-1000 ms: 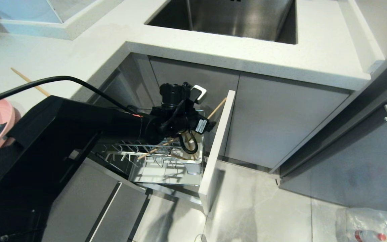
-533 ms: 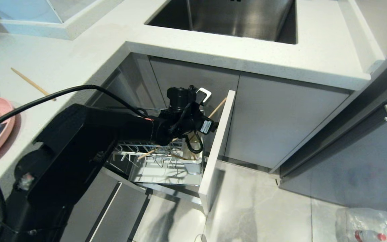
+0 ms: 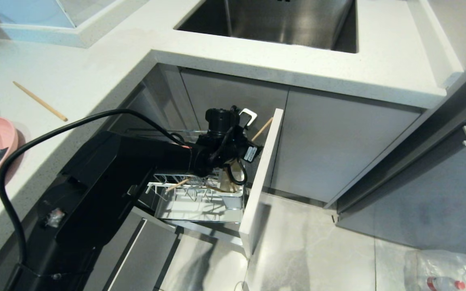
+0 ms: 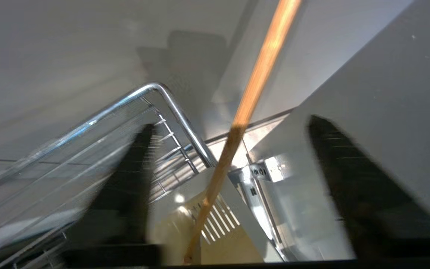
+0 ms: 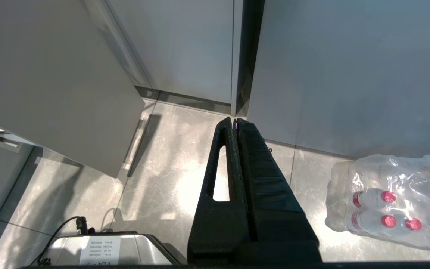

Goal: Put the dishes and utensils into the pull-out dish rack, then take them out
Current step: Take the chopsticks out of the cupboard

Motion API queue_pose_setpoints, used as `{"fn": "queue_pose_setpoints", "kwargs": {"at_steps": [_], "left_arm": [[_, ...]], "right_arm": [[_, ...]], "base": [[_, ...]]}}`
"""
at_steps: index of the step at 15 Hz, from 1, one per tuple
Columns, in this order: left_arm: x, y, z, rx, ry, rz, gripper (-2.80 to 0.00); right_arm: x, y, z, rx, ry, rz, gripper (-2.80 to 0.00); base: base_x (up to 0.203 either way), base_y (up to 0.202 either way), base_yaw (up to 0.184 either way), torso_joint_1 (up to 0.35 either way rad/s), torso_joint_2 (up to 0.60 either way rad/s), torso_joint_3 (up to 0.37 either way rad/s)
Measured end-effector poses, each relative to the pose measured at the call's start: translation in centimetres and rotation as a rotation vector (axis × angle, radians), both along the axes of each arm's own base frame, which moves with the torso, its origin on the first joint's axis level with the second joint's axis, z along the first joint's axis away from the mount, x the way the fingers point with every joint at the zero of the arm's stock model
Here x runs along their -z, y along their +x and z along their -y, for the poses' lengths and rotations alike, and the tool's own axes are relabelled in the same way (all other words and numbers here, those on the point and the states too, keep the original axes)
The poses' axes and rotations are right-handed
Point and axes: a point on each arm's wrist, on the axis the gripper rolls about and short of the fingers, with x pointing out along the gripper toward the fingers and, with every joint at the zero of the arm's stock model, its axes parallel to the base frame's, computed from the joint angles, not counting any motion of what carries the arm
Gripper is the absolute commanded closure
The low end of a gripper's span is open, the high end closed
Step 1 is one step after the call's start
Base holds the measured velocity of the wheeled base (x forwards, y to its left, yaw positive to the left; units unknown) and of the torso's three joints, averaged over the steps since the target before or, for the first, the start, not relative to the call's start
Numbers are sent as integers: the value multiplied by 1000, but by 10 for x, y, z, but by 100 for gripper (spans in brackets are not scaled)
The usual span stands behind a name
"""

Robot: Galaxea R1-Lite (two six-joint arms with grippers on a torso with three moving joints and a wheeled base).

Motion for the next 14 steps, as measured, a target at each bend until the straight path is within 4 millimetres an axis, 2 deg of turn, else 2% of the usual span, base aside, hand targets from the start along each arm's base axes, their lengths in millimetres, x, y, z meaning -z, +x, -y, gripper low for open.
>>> {"fn": "queue_pose_setpoints", "kwargs": {"at_steps": [7,14], "left_arm": [[-12,-3,-2,-6,-17,21,0],[-43,-21,-7,-43,-92,70,0]], "right_arm": [[0,0,0,0,0,0,0],[0,0,0,0,0,-1,0]], "base": [[0,0,0,0,0,0],[0,0,0,0,0,0]]}}
